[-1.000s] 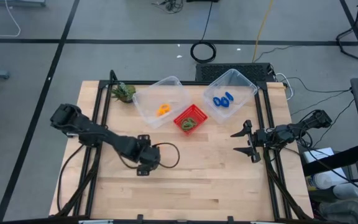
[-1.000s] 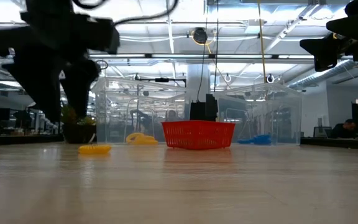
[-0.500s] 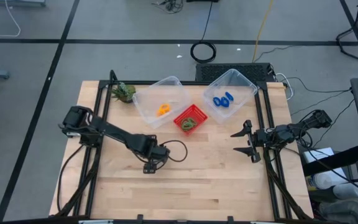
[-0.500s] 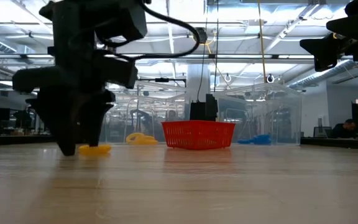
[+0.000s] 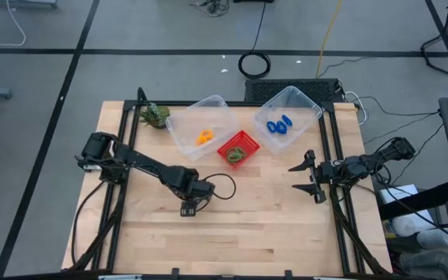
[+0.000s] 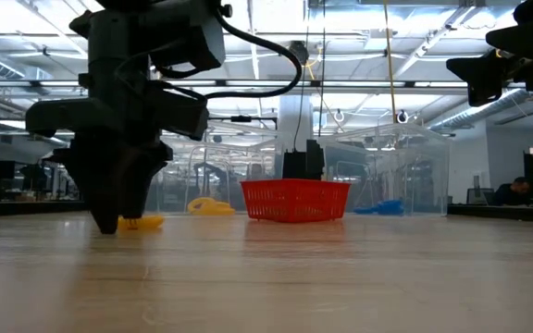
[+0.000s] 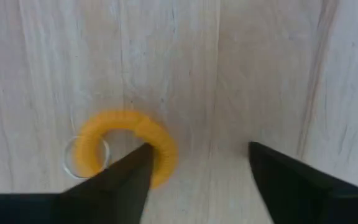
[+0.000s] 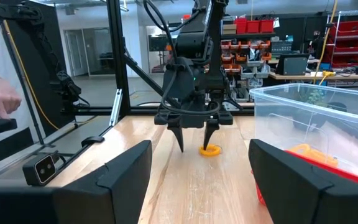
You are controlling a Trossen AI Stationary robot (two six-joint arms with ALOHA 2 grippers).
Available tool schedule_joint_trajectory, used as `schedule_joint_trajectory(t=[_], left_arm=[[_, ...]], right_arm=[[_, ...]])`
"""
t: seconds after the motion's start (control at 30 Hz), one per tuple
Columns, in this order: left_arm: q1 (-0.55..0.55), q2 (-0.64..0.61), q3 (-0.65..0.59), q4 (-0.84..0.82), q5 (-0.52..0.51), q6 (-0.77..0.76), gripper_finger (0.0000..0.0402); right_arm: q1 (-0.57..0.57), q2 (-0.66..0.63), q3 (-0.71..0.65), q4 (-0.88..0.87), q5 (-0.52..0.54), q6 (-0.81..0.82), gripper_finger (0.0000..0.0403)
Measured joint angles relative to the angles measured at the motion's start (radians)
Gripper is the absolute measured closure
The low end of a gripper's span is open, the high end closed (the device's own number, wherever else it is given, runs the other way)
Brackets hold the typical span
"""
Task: Sort spring keychains
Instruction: Put the yellow spring keychain into the left transparent bin
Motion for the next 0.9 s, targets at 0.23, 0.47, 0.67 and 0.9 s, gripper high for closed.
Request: schedule_joint_trajectory(t=[0.23,0.47,0.67,0.9], left_arm=[[-0.001,0.0,0.0,0.0,0.003,-0.028,0.0276],[-0.001,0.0,0.001,0.0,0.004,-0.106,0.0386],[-0.002,-0.068,0.007,-0.019,-0.007,-0.143,0.0395],[-0.011,-0.189,0.017,-0.082,0.0,-0.132,0.0397]], right_arm=[[0.0,0.0,0.0,0.0,0.0,0.0,0.0147],[0.0,0.0,0.0,0.0,0.0,0.0,0.0147],[0.0,0.0,0.0,0.0,0.0,0.0,0.0147],[0.0,0.0,0.0,0.0,0.0,0.0,0.0147]])
